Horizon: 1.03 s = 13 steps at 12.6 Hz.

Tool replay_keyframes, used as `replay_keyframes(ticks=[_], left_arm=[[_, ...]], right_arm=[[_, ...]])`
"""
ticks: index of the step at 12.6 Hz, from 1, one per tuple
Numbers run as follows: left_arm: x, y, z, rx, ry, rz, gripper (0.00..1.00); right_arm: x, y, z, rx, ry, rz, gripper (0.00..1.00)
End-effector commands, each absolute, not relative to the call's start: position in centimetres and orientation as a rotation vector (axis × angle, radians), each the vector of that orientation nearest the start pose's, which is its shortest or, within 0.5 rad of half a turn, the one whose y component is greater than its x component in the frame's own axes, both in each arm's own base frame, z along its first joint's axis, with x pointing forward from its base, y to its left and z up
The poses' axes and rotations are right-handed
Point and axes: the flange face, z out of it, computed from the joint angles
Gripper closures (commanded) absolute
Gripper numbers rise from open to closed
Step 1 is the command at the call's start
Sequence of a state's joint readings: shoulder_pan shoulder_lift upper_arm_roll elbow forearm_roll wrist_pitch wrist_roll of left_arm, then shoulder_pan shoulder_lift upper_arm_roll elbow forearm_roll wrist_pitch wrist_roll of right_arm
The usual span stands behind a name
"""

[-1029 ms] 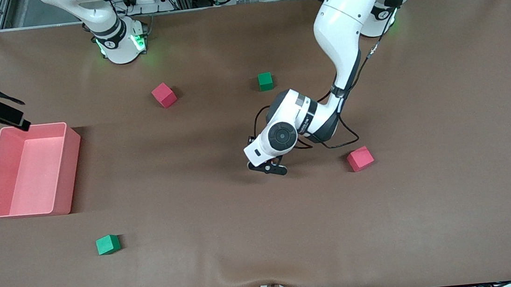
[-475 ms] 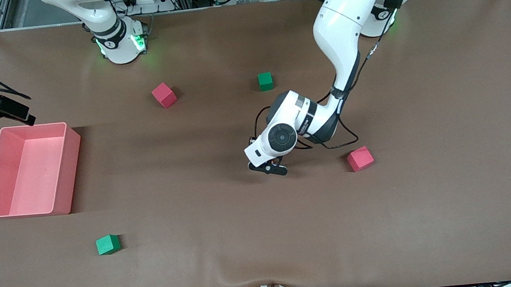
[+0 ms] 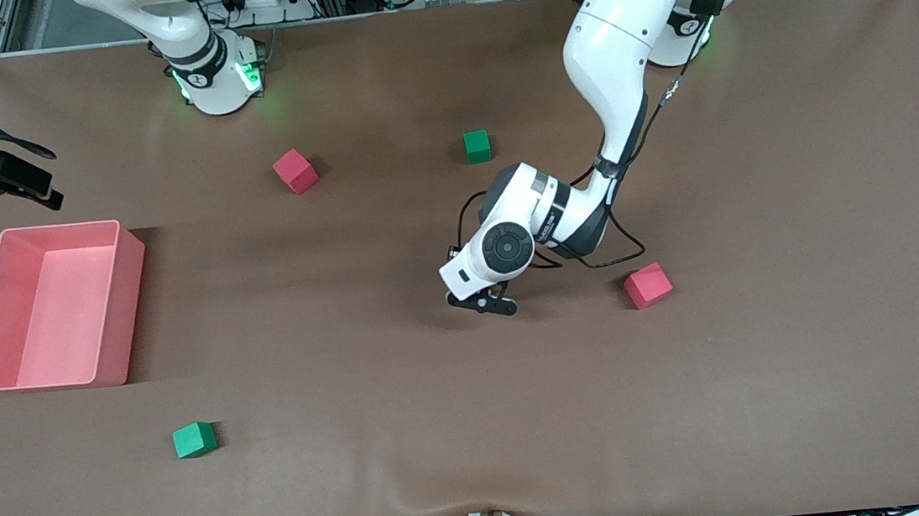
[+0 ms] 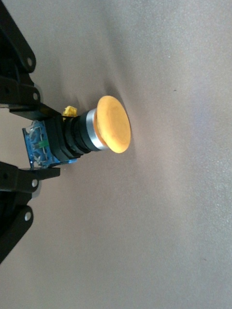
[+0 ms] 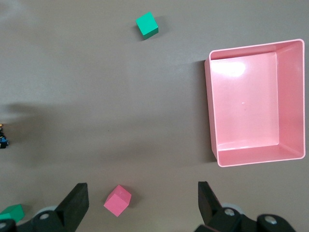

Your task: Place and upright button with both arms

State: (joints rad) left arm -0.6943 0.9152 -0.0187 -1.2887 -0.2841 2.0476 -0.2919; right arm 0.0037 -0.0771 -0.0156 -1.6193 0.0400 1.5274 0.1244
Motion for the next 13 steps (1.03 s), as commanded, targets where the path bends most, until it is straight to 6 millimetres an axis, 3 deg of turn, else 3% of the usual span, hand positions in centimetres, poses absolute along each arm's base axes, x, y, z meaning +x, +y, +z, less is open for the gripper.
replay_keyframes(ticks=[1,6,8,11,13], left_arm=[[54.1,-50.4,21.7,-3.23,0.318,0.351,1.0],[53.9,-52.3,29.4,-3.265,-0.014,0.113,1.0],[53.9,-52.5,30.8,-3.212,-0.1,-0.043,1.0],[51.9,-55.5,30.7,-3.153,-0.238,-0.296,1.0],[50.4,-57.3,28.7,-3.109,-0.327,-0.442,1.0]], right_arm=[[52.3,-0.9,65.0,-3.11,0.194,-0.01,0.0],[53.0,-1.0,65.6,-3.111,0.196,-0.025,0.0],[53.0,-0.8,65.8,-3.183,0.176,-0.035,0.0],[53.0,-0.8,65.6,-3.177,0.182,-0.028,0.0],[53.0,-0.8,65.7,-3.175,0.184,-0.032,0.0]])
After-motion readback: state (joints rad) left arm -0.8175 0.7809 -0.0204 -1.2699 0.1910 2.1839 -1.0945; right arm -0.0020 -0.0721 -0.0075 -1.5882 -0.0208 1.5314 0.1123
